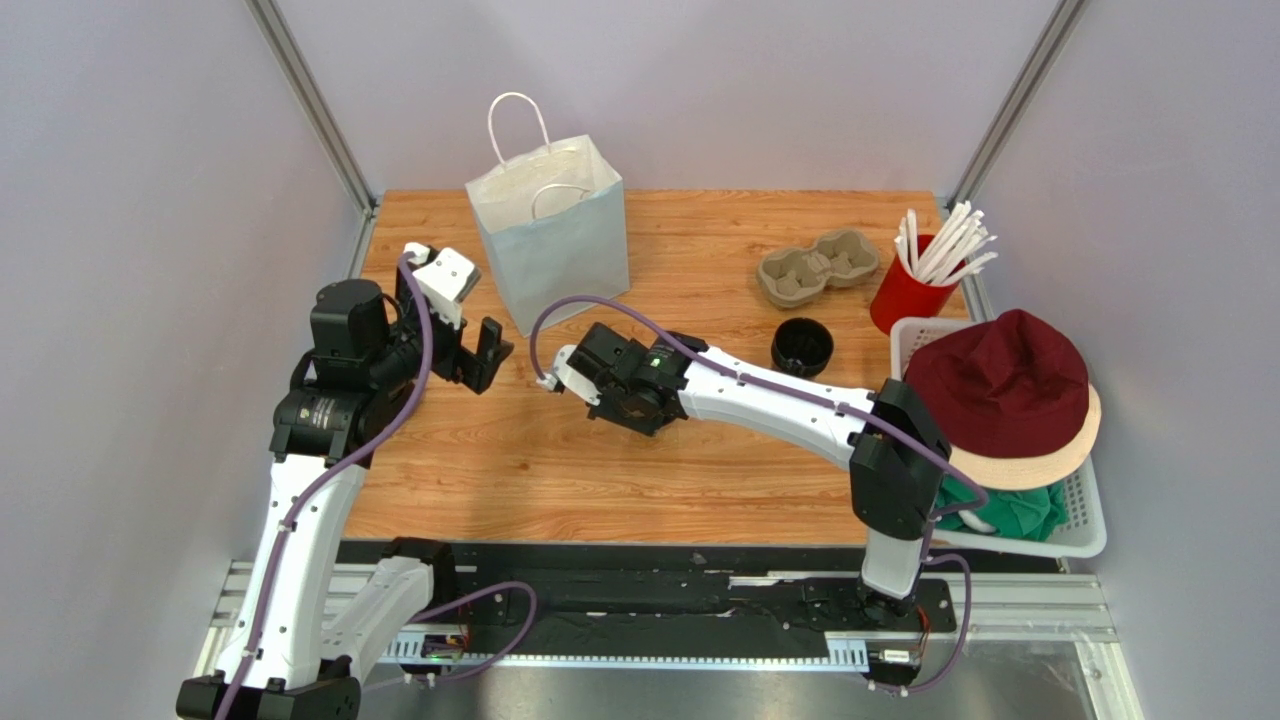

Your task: Pack the takeout coffee

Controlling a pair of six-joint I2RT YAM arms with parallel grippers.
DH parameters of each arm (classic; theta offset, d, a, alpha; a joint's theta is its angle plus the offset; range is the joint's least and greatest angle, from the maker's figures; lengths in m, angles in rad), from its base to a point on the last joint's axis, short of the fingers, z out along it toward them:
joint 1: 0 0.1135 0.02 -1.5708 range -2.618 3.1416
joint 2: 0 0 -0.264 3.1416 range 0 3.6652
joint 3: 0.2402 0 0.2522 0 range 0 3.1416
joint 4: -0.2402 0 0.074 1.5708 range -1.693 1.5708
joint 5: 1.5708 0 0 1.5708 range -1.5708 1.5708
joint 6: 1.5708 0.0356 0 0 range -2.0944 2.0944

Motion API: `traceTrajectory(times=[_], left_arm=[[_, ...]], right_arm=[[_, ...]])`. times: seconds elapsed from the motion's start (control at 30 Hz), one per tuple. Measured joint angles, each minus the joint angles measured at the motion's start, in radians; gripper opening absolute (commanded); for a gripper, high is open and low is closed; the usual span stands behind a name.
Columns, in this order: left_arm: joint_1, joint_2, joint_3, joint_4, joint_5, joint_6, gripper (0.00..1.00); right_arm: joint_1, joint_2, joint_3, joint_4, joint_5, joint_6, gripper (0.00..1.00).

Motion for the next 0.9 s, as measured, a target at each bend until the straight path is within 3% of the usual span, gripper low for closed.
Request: traceTrajectory(times=[0.23,0.37,0.63,0.9], left_arm=[[0.0,0.003,0.008,0.008,-0.042,-0.011,0.99],[0.001,0.045,0.078,0.004,-0.065,0.012,0.99],[0.003,0.212,0.303,0.025,-0.117,0.144,0.99],[0.003,0.43,0.438,0.121,-0.073,0.268,0.93]], right_arm=[[-0.031,-0.042,0.04,-0.039,-0.037,-0.003,0.0],[-0.111,-0.058,0.142,-0.095,-0.105,0.001,0.0],[-0.285,-0.093,0.34,-0.161,-0.21,0.02,0.0],[-0.381,-0.177,0.377,-0.195,-0.258,0.028,0.0]])
